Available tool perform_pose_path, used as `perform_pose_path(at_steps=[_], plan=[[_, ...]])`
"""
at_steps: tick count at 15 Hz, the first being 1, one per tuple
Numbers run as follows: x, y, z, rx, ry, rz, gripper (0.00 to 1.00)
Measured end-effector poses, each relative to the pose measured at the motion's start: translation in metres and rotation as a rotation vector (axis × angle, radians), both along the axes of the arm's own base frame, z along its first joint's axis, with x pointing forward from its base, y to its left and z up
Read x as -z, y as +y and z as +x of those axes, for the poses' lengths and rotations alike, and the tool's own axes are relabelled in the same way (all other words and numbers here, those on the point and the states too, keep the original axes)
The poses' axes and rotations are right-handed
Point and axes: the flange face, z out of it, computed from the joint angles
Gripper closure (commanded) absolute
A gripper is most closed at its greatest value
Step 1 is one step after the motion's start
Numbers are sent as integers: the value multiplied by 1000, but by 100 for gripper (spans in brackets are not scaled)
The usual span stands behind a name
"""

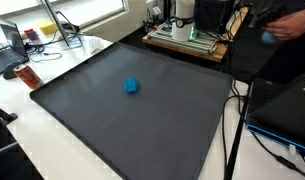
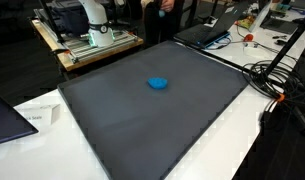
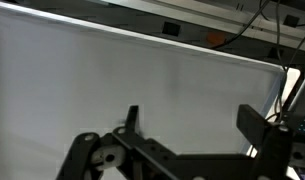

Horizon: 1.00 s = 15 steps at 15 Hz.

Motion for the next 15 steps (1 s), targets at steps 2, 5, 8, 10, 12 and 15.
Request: perform_pose_path(at_steps=[2, 5, 8, 10, 12, 15], plan=[[0, 0, 0, 0, 0, 0, 0], [0, 0, 0, 0, 1, -1, 0], [0, 0, 0, 0, 1, -1, 0], [0, 0, 0, 0, 1, -1, 0], [0, 2, 0, -5, -1, -4, 0], [-3, 7, 1, -25, -7, -13, 0]])
